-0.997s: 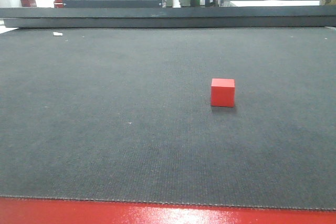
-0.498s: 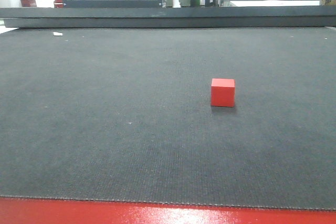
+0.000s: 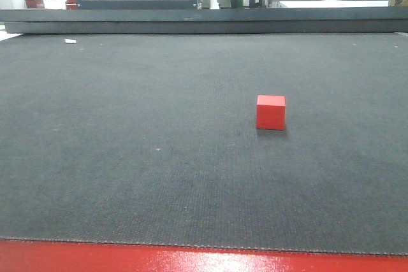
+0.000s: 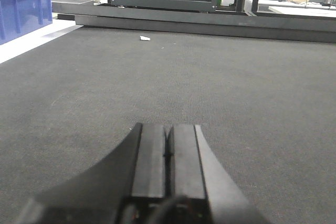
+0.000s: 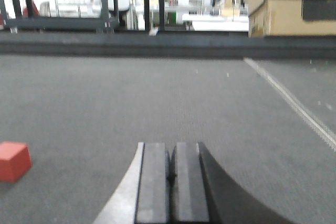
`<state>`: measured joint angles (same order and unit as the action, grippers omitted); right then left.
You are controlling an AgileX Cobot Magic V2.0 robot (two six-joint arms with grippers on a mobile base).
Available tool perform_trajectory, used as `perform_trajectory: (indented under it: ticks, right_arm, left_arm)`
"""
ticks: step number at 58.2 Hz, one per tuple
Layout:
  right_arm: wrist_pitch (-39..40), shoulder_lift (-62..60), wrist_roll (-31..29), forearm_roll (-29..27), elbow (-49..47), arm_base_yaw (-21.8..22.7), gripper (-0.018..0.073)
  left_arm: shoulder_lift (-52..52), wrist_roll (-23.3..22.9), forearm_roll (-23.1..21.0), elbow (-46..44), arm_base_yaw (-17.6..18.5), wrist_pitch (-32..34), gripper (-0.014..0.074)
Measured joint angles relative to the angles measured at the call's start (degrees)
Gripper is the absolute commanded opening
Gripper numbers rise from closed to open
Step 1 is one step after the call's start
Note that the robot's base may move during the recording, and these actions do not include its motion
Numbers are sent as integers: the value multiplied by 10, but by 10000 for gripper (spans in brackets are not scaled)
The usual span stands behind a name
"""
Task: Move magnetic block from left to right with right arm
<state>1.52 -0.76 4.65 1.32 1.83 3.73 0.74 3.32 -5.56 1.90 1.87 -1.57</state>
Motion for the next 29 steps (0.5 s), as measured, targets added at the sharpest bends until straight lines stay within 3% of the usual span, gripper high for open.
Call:
perform_trajectory:
  ticks: [13, 17, 29]
  right_arm:
    - [-137, 9, 0, -13, -113, 0, 72]
    - [-160, 36, 0, -13, -157, 0, 113]
    - [-177, 169, 0, -13, -237, -1, 474]
  left_arm:
    - [0, 0, 0, 0, 0, 0, -126]
    - [0, 0, 0, 0, 0, 0, -126]
    - [0, 0, 0, 0, 0, 0, -126]
